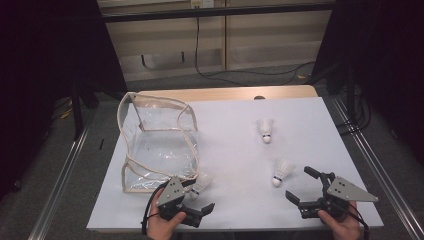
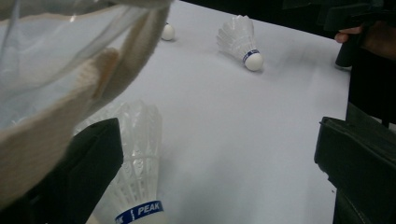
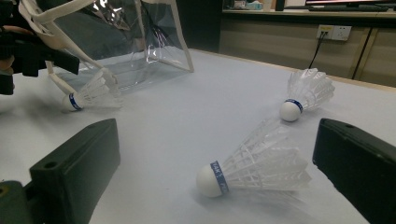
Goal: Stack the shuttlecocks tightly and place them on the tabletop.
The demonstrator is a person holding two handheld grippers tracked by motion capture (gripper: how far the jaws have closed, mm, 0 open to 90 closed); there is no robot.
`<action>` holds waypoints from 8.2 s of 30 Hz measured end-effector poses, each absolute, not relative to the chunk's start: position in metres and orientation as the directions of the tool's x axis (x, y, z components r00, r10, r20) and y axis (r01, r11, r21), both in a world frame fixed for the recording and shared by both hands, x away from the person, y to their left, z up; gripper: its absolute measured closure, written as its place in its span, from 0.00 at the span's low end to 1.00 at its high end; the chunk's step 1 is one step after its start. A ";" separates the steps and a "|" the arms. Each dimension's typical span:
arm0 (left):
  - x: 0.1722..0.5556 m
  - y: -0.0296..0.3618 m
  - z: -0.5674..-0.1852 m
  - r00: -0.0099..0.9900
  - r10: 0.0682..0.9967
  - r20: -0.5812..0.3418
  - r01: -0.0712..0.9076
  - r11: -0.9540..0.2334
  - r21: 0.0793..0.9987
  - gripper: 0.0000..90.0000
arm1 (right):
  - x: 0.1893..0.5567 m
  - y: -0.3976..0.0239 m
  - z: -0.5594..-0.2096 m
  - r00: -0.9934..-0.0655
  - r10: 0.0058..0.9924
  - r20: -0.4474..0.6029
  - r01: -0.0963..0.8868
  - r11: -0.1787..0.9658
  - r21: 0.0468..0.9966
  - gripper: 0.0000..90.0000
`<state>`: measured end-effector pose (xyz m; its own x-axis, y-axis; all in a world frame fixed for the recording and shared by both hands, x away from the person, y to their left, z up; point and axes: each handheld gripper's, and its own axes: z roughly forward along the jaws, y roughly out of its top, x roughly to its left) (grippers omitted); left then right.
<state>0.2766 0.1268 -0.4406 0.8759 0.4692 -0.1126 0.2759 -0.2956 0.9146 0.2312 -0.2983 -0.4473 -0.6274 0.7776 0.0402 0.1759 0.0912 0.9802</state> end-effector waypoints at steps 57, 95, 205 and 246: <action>0.280 0.091 -0.445 0.664 0.744 0.074 0.332 -0.382 0.863 0.43 | 0.229 -0.298 -0.448 -0.628 0.777 0.039 0.174 0.091 0.980 0.01; 0.273 0.069 -0.419 0.755 0.645 -0.116 0.375 -0.280 0.884 0.96 | 0.227 -0.303 -0.446 -0.618 0.785 0.034 0.164 0.087 0.983 0.01; 0.393 -0.009 -0.417 0.640 0.755 -0.142 0.507 -0.277 0.816 0.69 | 0.226 -0.309 -0.447 -0.609 0.792 0.030 0.164 0.088 0.982 0.01; 0.432 -0.029 -0.410 0.493 0.850 -0.184 0.681 -0.246 0.690 0.38 | 0.226 -0.308 -0.448 -0.620 0.784 0.031 0.167 0.093 0.981 0.01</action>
